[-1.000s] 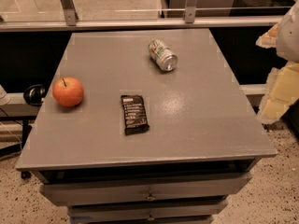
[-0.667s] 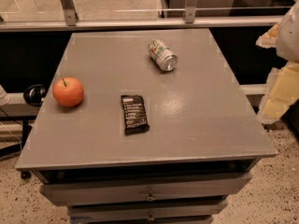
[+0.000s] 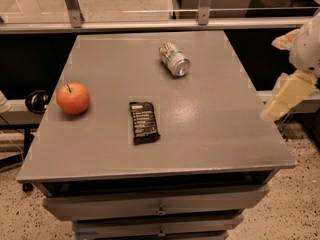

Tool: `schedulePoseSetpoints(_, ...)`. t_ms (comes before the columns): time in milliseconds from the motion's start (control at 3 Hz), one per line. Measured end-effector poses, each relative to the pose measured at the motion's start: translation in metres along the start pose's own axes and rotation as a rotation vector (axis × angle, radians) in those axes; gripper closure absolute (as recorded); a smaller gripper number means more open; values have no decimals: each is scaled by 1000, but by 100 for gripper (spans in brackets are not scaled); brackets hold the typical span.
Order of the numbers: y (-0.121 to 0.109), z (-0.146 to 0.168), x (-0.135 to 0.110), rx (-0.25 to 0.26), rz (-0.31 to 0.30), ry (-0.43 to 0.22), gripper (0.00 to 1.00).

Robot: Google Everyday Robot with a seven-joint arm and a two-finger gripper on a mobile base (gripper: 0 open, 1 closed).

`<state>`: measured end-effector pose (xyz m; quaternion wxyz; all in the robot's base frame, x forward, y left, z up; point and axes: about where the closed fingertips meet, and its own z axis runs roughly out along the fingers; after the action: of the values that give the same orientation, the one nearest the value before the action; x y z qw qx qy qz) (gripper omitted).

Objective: Pick 7up can

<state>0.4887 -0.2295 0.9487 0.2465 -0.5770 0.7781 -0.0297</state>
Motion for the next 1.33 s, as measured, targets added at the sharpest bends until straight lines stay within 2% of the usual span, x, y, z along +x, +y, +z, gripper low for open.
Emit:
schedulePoseSetpoints(333, -40, 42, -12, 51, 32, -137, 0)
schedulePoseSetpoints(667, -66, 80, -40, 46, 42, -274, 0)
schedulePoseSetpoints(1000, -82, 111, -77, 9, 63, -407, 0)
schedulePoseSetpoints(1333, -87, 130, -114, -27, 82, -500, 0)
